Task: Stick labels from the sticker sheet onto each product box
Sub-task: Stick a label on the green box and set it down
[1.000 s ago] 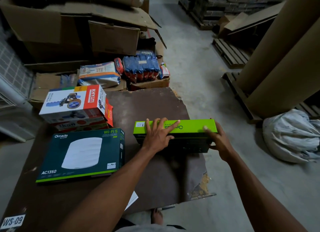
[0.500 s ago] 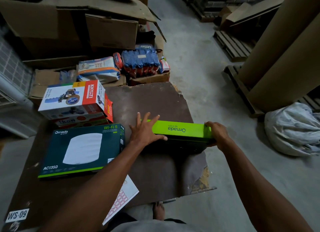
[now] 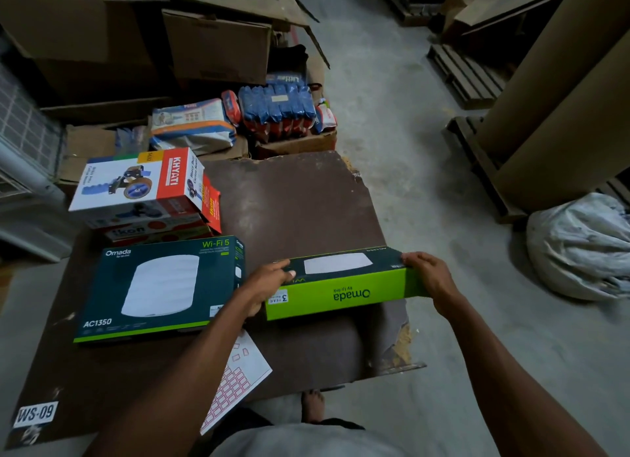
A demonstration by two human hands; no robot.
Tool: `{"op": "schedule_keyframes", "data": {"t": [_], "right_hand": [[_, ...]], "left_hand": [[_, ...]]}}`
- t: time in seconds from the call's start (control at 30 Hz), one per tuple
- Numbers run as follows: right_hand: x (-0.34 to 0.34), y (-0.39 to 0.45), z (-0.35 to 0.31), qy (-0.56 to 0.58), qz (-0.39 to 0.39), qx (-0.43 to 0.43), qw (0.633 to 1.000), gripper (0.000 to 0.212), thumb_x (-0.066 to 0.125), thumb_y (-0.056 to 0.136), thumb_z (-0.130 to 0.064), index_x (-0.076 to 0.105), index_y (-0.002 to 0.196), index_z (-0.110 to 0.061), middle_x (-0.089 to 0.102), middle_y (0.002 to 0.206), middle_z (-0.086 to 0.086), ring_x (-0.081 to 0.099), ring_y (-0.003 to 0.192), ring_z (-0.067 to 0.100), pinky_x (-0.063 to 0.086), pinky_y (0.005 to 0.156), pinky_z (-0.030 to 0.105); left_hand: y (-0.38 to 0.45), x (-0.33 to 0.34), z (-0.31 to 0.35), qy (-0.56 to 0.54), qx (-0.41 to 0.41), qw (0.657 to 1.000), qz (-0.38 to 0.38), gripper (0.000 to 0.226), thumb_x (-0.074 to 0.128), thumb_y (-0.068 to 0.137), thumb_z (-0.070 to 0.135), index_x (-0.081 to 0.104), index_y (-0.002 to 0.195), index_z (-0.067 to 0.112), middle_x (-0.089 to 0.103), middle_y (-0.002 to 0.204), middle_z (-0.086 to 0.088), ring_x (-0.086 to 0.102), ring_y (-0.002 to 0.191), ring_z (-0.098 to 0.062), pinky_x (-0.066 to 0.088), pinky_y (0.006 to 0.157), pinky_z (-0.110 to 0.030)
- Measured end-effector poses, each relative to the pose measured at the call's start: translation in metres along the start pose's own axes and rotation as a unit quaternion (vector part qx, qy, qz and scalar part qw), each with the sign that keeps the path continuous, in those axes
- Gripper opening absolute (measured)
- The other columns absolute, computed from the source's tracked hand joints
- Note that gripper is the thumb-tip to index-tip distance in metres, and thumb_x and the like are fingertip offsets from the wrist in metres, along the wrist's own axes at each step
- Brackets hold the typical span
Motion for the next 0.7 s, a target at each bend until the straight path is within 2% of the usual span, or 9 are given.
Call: {"op": "schedule_keyframes", "data": {"t": [0.1, 0.2, 0.3, 0.4, 0.47, 0.57, 0.7], "right_hand": [[-0.004, 0.004, 0.006, -0.090, -0.067, 0.018, 0.994, 0.024, 0.070, 0.091, -0.020, 0.077, 0.114, -0.024, 0.074, 0.108, -0.001, 0.062, 0.085, 0.002, 0.045, 0.066, 0.012], [-0.003, 0.008, 0.011, -0.131, -0.135, 0.056, 0.981, 0.043, 0.077, 0.088, -0.023, 0.068, 0.130, -0.027, 0.071, 0.117, 0.000, 0.065, 0.086, 0.004, 0.046, 0.066, 0.013], [0.008, 0.009, 0.017, -0.158, -0.181, 0.076, 0.968, 0.064, 0.083, 0.084, -0.035, 0.056, 0.142, -0.028, 0.062, 0.128, 0.000, 0.064, 0.093, 0.006, 0.048, 0.078, 0.016], [0.023, 0.013, 0.028, -0.219, -0.172, 0.047, 0.959, 0.085, 0.086, 0.079, -0.043, 0.045, 0.152, -0.031, 0.051, 0.148, 0.004, 0.056, 0.124, 0.022, 0.041, 0.101, 0.028], [0.031, 0.018, 0.036, -0.213, -0.156, 0.027, 0.964, 0.091, 0.088, 0.076, -0.043, 0.042, 0.154, -0.034, 0.046, 0.154, 0.006, 0.051, 0.133, 0.026, 0.040, 0.103, 0.030], [0.037, 0.027, 0.042, -0.177, -0.133, 0.006, 0.975, 0.091, 0.090, 0.074, -0.035, 0.044, 0.153, -0.033, 0.048, 0.153, 0.006, 0.051, 0.132, 0.022, 0.040, 0.099, 0.026], [0.042, 0.039, 0.049, -0.139, -0.112, -0.012, 0.984, 0.092, 0.093, 0.071, -0.025, 0.047, 0.150, -0.033, 0.051, 0.150, 0.005, 0.049, 0.118, 0.013, 0.042, 0.097, 0.025]], "left_hand": [[-0.001, 0.007, -0.006, 0.052, -0.003, 0.998, -0.028, 0.058, 0.066, 0.094, 0.026, 0.049, 0.149, 0.025, 0.036, 0.160, -0.006, 0.042, 0.143, -0.024, 0.028, 0.121, -0.038], [-0.002, 0.012, -0.017, 0.091, 0.009, 0.996, -0.016, 0.057, 0.064, 0.097, 0.031, 0.046, 0.150, 0.032, 0.009, 0.169, -0.004, 0.018, 0.154, -0.026, 0.019, 0.123, -0.041], [-0.003, 0.016, -0.028, 0.115, 0.038, 0.992, 0.016, 0.065, 0.071, 0.091, 0.043, 0.045, 0.150, 0.035, 0.004, 0.170, 0.001, 0.016, 0.154, -0.023, 0.020, 0.121, -0.040], [-0.004, 0.022, -0.035, 0.115, 0.069, 0.990, 0.048, 0.070, 0.076, 0.087, 0.042, 0.046, 0.150, 0.035, 0.003, 0.170, 0.002, 0.018, 0.154, -0.020, 0.022, 0.119, -0.032], [-0.004, 0.027, -0.038, 0.110, 0.081, 0.989, 0.063, 0.071, 0.078, 0.087, 0.037, 0.045, 0.150, 0.033, 0.002, 0.170, 0.003, 0.020, 0.153, -0.018, 0.024, 0.115, -0.026], [-0.002, 0.034, -0.041, 0.105, 0.093, 0.987, 0.083, 0.073, 0.079, 0.086, 0.031, 0.045, 0.151, 0.032, 0.001, 0.169, 0.005, 0.021, 0.152, -0.015, 0.025, 0.109, -0.019], [0.009, 0.038, -0.041, 0.098, 0.093, 0.987, 0.087, 0.074, 0.077, 0.087, 0.017, 0.043, 0.152, 0.028, -0.001, 0.169, 0.005, 0.021, 0.152, -0.014, 0.026, 0.103, -0.013]]}}
Point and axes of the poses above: each hand's wrist, its own y-axis towards the middle knuckle, its own x-axis out of the palm, z = x × y, the point moved 3 cm from there along y, towards the middle knuckle
